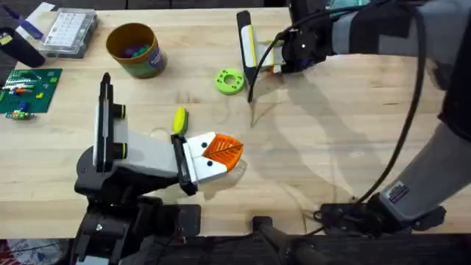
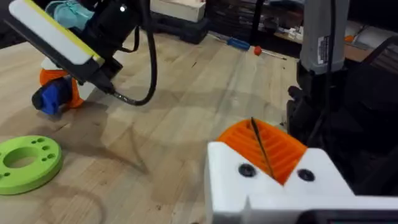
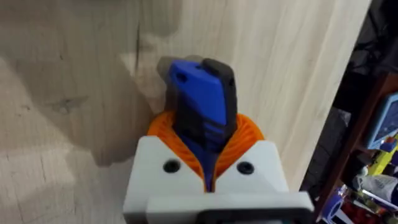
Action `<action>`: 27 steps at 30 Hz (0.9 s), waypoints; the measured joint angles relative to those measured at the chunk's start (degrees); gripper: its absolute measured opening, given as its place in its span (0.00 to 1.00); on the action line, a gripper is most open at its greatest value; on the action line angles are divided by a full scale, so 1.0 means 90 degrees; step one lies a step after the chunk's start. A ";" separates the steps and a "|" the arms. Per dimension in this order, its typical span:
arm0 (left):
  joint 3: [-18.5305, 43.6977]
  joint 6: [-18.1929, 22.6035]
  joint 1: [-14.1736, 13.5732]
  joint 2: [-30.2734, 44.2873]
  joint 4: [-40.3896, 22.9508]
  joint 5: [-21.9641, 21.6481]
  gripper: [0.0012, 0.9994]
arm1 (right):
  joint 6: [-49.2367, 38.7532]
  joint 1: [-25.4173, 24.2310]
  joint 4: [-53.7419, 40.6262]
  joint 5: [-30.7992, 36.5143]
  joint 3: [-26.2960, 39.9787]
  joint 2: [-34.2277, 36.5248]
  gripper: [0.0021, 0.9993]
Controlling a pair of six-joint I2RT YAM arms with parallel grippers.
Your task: Pick up the gripper from the table and insert it into the empty holder that is missing its gripper. Then pick up a screw, insert it into the mounting hole, and use the screwdriver to tighten it. Finally, clean up the table by picking up the vegetable and placing it into the bucket.
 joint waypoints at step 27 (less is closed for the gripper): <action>0.0000 0.0000 0.0000 -0.0001 -0.0001 -0.0001 0.01 | -0.0087 -0.0011 0.0084 0.0138 0.0262 0.0059 0.99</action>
